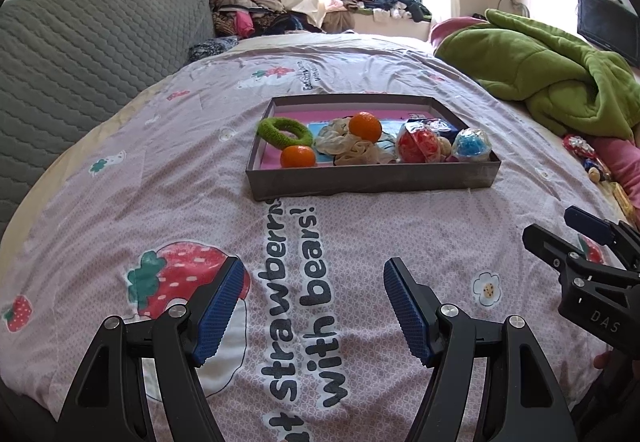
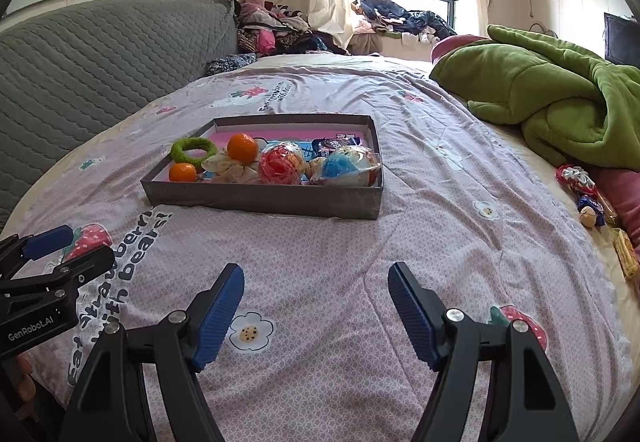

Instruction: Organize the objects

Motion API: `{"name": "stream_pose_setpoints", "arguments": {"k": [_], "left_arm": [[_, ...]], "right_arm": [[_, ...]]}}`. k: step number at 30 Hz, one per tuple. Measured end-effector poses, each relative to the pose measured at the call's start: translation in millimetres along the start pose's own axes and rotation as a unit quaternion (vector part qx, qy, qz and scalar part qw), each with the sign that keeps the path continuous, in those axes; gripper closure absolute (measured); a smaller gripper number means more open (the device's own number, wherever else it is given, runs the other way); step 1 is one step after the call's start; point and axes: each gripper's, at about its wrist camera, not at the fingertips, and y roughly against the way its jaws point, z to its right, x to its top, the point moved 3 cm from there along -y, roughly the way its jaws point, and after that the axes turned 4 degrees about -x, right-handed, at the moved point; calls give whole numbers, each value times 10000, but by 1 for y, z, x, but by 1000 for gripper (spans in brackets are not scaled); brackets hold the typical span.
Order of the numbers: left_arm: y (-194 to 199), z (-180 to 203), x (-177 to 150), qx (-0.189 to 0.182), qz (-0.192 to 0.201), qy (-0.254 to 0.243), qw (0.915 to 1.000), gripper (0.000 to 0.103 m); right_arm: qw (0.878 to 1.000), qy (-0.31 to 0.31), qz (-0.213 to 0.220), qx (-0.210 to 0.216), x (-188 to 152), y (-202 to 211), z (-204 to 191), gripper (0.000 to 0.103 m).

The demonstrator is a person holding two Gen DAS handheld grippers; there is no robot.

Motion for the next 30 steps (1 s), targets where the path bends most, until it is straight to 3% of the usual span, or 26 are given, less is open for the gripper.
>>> {"name": "stream_pose_setpoints", "arguments": {"k": [30], "left_arm": [[-7,-14,-6,57,45,134,9999,29]], "right_arm": [[10000,-68,-66,-28,-16,-3,2,29]]}}
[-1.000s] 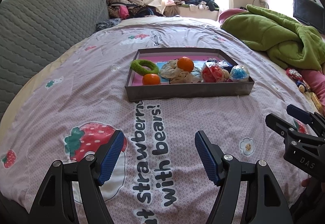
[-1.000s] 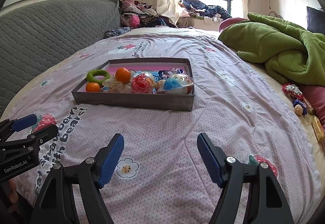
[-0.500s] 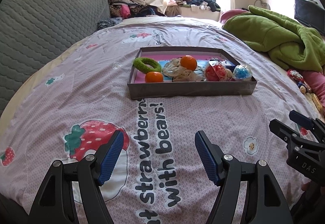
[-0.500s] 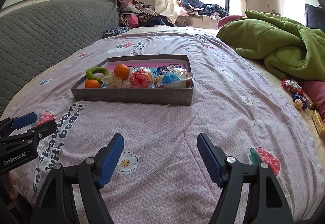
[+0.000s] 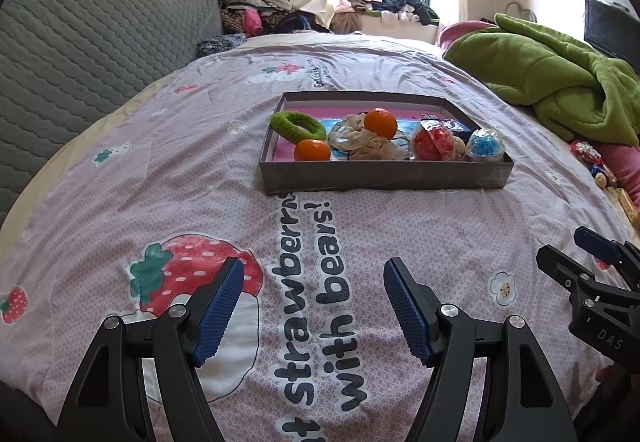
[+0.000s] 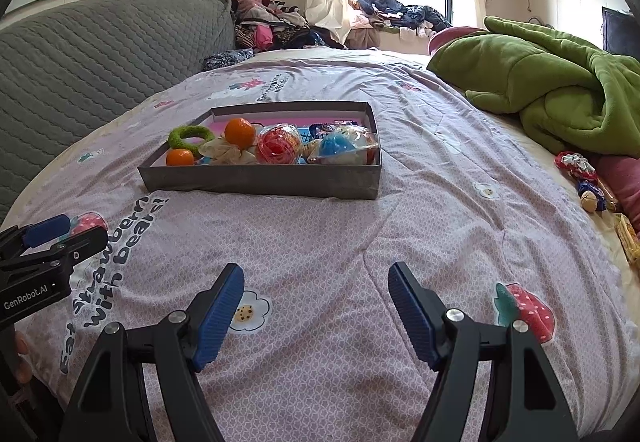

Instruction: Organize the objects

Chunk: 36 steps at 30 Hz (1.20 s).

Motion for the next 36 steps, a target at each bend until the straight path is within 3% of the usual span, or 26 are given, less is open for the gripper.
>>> {"name": "stream_pose_setpoints", "arguments": {"k": [24,36], "left_arm": [[0,0,-1,-10,-48,1,10000,29],[8,4,2,-58,150,-106,9998,29]], "right_arm": [[9999,74,-94,37,-5,-4,-2,29],[9999,137,-85,-7,-5,-4,-4,29]]}}
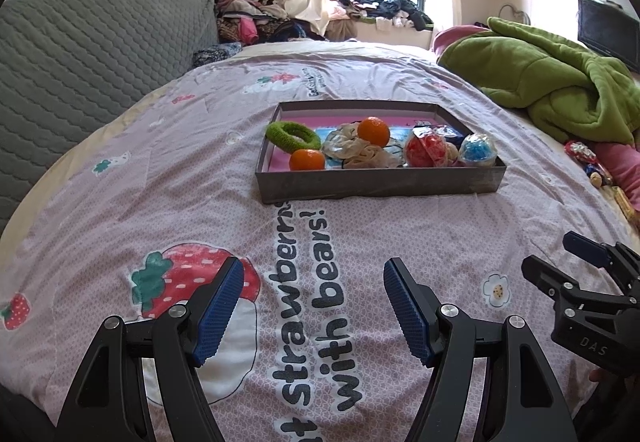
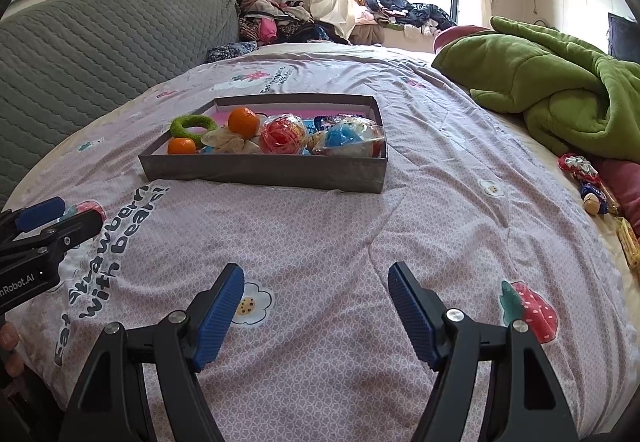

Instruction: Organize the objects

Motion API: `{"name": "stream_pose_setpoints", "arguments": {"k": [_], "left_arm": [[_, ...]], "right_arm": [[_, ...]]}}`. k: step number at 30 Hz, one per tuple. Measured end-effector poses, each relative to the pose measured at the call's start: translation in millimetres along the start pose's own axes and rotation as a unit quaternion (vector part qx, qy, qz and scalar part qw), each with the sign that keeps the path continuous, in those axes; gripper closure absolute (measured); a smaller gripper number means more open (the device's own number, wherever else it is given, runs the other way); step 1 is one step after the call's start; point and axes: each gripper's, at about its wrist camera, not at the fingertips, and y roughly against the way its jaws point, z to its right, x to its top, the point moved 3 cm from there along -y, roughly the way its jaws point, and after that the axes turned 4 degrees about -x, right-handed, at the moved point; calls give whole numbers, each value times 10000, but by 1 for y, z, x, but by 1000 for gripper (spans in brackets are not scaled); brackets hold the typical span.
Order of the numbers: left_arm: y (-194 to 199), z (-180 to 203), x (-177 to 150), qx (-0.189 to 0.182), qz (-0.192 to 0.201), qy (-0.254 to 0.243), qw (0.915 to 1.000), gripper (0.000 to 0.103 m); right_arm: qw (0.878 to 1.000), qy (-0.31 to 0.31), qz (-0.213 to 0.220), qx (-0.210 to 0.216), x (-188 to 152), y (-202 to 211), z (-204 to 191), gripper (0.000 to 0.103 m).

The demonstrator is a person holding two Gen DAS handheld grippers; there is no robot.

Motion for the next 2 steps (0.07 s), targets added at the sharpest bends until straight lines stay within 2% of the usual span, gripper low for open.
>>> {"name": "stream_pose_setpoints", "arguments": {"k": [2], "left_arm": [[1,1,0,-13,20,-19,10000,29]], "right_arm": [[10000,16,-1,-4,0,0,-1,29]]}}
